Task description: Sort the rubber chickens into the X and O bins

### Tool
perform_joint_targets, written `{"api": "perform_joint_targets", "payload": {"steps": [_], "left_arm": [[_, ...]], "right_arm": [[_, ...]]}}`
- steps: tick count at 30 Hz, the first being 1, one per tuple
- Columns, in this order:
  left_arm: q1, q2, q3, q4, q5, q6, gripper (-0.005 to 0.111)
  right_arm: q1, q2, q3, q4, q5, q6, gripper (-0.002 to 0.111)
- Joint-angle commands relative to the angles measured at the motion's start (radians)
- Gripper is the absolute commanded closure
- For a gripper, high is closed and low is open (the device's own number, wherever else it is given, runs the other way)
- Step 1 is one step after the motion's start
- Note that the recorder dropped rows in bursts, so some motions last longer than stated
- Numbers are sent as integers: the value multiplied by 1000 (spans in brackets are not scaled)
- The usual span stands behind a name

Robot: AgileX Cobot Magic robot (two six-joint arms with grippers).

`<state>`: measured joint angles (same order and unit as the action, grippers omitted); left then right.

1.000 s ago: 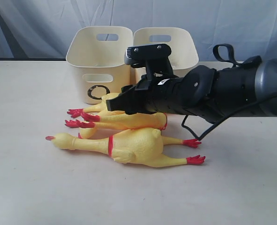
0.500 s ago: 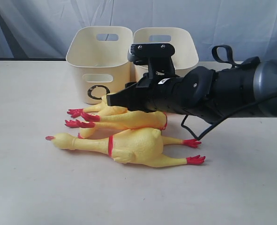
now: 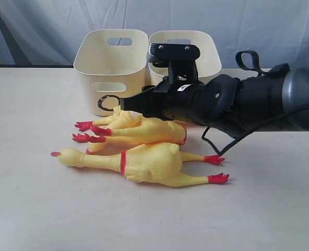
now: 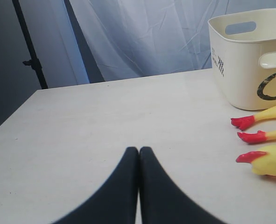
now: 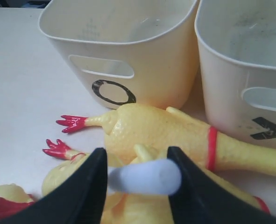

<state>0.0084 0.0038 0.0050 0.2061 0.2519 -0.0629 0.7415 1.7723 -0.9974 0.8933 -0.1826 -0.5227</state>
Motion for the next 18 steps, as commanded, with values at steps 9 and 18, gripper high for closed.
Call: {"api": "perform_joint_targets", "payload": {"steps": [9, 18], "left_arm": [[-1, -4, -5, 1, -20, -5, 107], [-1, -4, -5, 1, -20, -5, 107]], "right_arm": [[-1, 1, -60, -55, 13, 56, 69], [-1, 1, -64, -55, 58, 56, 69]]}}
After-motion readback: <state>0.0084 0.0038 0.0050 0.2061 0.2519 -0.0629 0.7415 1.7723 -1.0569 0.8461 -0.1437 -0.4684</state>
